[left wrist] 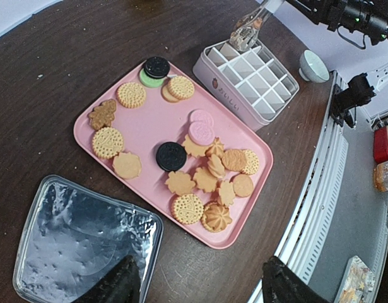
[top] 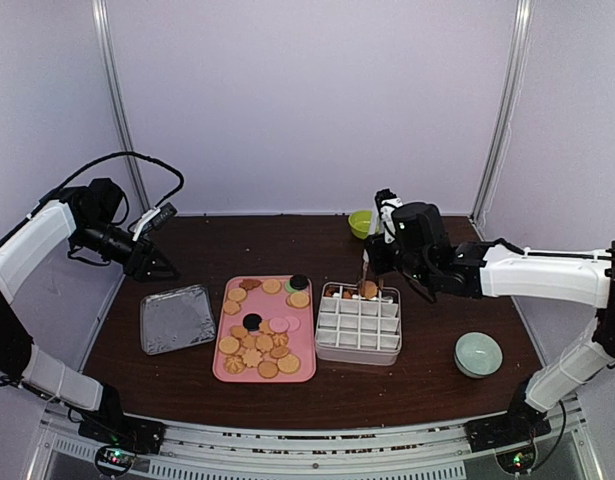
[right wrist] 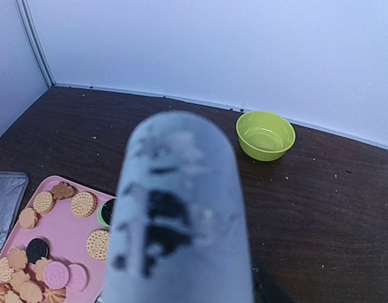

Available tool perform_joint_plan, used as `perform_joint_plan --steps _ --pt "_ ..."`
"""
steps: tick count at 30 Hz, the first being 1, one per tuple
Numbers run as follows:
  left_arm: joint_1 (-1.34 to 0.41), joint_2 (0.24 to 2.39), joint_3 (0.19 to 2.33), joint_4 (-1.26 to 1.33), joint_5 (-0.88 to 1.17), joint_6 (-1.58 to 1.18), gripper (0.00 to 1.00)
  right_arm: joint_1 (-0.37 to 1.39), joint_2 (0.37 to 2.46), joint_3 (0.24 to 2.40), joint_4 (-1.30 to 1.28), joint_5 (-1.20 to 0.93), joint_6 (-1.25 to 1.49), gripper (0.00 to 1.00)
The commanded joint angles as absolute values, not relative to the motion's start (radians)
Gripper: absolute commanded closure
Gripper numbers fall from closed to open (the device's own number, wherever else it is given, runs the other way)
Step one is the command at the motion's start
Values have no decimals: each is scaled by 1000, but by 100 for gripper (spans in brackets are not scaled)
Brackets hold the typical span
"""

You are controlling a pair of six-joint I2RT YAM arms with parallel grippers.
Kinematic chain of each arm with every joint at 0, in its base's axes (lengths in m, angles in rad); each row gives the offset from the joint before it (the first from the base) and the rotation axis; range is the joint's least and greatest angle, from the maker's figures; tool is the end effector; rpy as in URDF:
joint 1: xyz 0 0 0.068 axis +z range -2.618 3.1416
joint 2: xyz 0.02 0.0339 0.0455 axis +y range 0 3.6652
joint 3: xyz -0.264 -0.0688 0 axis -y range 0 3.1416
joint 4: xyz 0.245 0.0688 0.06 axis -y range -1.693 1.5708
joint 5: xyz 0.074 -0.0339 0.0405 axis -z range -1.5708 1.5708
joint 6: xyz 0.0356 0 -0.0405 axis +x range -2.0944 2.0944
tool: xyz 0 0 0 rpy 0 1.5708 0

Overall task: Pack the cookies
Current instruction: Place the fake cookies in the empty pocket of the box.

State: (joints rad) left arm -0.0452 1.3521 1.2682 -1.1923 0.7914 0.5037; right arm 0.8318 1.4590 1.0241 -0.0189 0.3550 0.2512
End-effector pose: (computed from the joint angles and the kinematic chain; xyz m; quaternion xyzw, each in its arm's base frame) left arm 0.2393 -0.0362 0.3157 0.3018 0.8632 -0.3405 0.2185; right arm 0.2345 0.2389 0.2800 -0.1493 0.8266 0.1405 0.5241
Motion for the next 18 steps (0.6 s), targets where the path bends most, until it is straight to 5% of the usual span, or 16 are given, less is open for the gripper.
perform_joint_plan --steps 1,18 --pt "-36 1341 1283 -1195 821 513 31 838 1414 1011 -5 357 266 55" --pt "-37 1341 1277 -1196 794 517 31 909 1396 1122 -7 358 225 57"
